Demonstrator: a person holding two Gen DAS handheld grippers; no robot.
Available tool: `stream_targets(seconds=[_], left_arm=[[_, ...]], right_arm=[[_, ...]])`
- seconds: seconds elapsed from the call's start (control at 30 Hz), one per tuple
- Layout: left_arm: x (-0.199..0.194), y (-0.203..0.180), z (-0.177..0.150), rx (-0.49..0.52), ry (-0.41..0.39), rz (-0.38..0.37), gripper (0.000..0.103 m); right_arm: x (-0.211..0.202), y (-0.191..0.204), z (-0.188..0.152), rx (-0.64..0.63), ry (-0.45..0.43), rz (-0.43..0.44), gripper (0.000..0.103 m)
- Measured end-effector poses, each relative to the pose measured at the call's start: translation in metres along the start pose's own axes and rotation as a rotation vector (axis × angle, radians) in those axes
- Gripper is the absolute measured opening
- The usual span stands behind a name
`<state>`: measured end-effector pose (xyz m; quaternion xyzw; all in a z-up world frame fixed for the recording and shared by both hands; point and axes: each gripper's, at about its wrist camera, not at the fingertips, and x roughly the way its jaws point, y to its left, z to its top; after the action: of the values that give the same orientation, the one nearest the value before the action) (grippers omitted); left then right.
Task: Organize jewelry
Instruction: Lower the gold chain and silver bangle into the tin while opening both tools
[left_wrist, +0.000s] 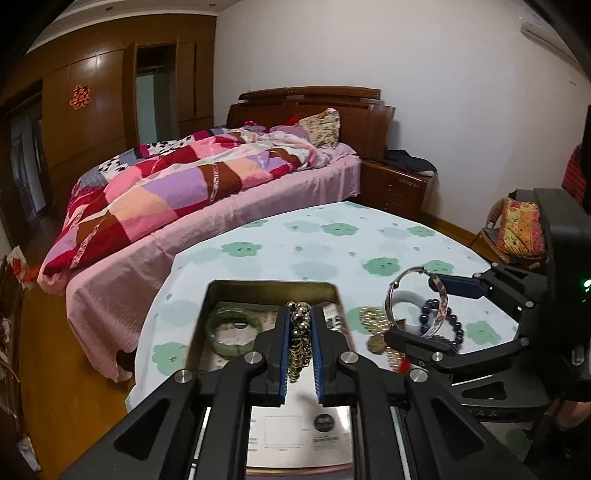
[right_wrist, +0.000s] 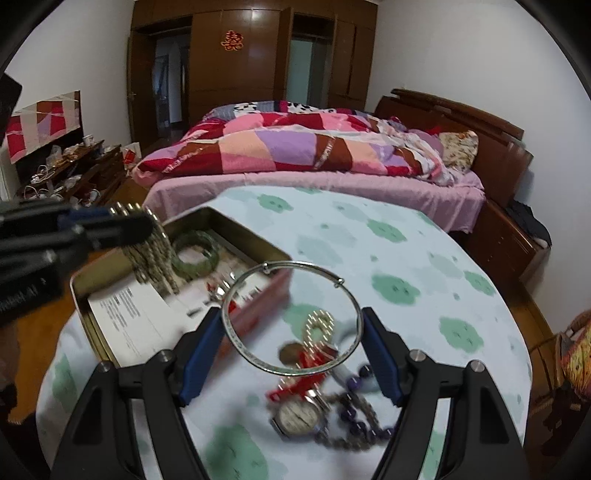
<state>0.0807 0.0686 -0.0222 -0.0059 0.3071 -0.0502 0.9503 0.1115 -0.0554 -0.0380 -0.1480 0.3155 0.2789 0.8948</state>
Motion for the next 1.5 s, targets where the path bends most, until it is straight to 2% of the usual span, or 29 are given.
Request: stream_targets(seconds=[0.3,0.57,0.87,1.03,1.07,1.13,1.17,1.2,1.27,1.5], left_arm=[[0.007,0.026,0.002,-0.044,-0.002,0.043,0.01],[0.029,0.04,-0.007,-0.073,0.047,0.047,0.01],[0.045,0.048,-0.014,-0.084,0.091,0.047,0.01],[0.049,0.05,-0.015,-0.093,0.118,0.051,0.012],[0.049,0.049,-0.015,-0.094,0.117,0.057,0.017],[0.046,0.049,-0.014,-0.1,0.107,0.067,0.036],[0.044,0.05,-0.013,-0.105,0.097,0.077,0.052],[0.04,0.05,-0.013,-0.109,0.078,0.091,0.062],[0.035,0.05,-0.012,-0.113,0.059,0.086,0.064],[0.032,0.047,-0.01,-0.105,0.062,0.094,0.064]], right_arm=[[0.023,0.02,0.018,-0.033,-0.005,0.026,0.076],[0.047,0.037,0.019,-0.064,0.023,0.059,0.076],[0.066,0.047,0.016,-0.104,0.068,0.055,0.077],[0.063,0.048,0.014,-0.102,0.065,0.081,0.079],[0.061,0.048,0.014,-0.101,0.062,0.079,0.081],[0.059,0.048,0.013,-0.097,0.06,0.073,0.082],[0.058,0.047,0.012,-0.092,0.06,0.075,0.082],[0.057,0.045,0.011,-0.084,0.057,0.073,0.082],[0.055,0.044,0.011,-0.075,0.053,0.063,0.082],[0.046,0.04,0.009,-0.056,0.036,0.064,0.082]])
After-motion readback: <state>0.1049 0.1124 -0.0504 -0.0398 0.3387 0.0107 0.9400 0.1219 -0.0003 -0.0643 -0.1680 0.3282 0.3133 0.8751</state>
